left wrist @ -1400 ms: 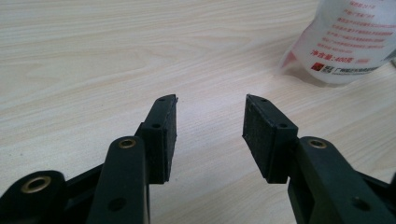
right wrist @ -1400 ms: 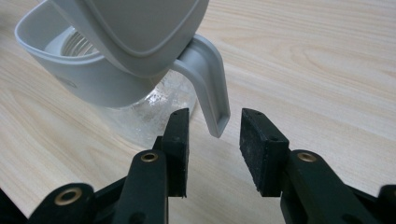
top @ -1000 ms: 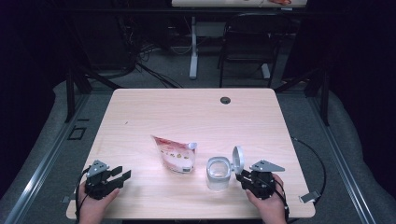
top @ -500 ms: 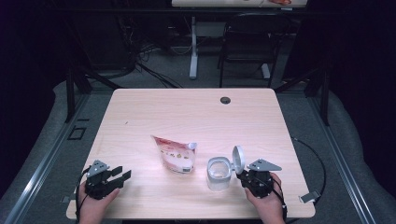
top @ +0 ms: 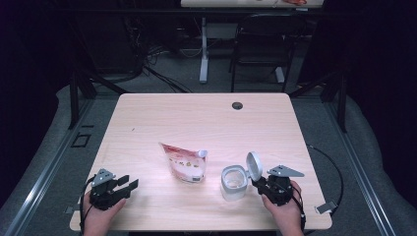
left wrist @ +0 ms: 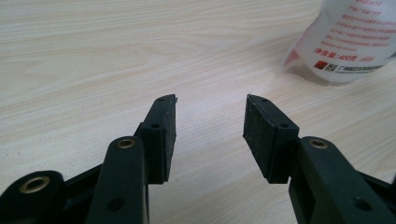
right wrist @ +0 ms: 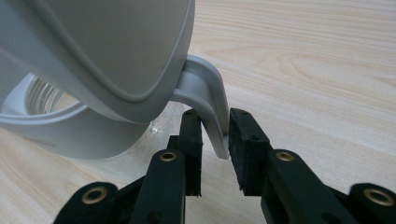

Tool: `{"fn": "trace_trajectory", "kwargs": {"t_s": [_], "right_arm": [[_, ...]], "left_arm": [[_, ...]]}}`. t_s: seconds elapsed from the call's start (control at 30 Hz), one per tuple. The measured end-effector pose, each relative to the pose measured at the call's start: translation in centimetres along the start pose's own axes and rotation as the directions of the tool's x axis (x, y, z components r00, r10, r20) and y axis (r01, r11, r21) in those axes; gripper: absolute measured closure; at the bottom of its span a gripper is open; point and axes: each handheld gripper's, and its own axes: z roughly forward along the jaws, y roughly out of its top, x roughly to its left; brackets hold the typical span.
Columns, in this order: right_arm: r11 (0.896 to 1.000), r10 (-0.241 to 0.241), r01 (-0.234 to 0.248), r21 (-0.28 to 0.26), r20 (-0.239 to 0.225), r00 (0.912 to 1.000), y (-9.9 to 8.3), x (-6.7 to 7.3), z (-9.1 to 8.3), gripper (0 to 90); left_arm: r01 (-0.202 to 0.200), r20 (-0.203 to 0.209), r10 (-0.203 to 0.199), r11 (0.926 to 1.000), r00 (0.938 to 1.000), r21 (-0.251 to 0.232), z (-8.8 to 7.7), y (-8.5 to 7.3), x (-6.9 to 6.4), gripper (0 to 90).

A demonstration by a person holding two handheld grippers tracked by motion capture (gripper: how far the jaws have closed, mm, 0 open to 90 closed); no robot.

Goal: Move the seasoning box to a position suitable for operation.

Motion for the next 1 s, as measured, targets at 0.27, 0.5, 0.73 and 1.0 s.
{"fn": "trace_trajectory", "kwargs": {"t_s": [0.27,0.5,0.73,1.0], "right_arm": [[1.000,0.020,-0.020,-0.007,0.025,0.9995,0.0,-0.3,-0.2,75.9],[0.998,0.058,-0.058,-0.014,0.018,0.9982,-0.3,-0.6,-0.9,77.0],[0.998,0.056,-0.056,-0.024,0.035,0.9978,-0.1,-0.7,-0.7,78.2],[0.998,0.058,-0.057,-0.039,0.021,0.9981,0.3,-1.4,-0.1,77.9]], "left_arm": [[0.002,0.002,-0.002,1.0000,1.0000,0.000,0.0,0.0,0.0,54.3],[0.004,0.002,-0.004,1.0000,1.0000,-0.002,0.0,0.0,0.1,54.3],[0.004,0.002,-0.004,1.0000,1.0000,0.001,0.1,-0.1,0.1,54.3],[0.006,0.003,-0.006,1.0000,1.0000,0.006,0.2,-0.1,0.0,54.3]]}}
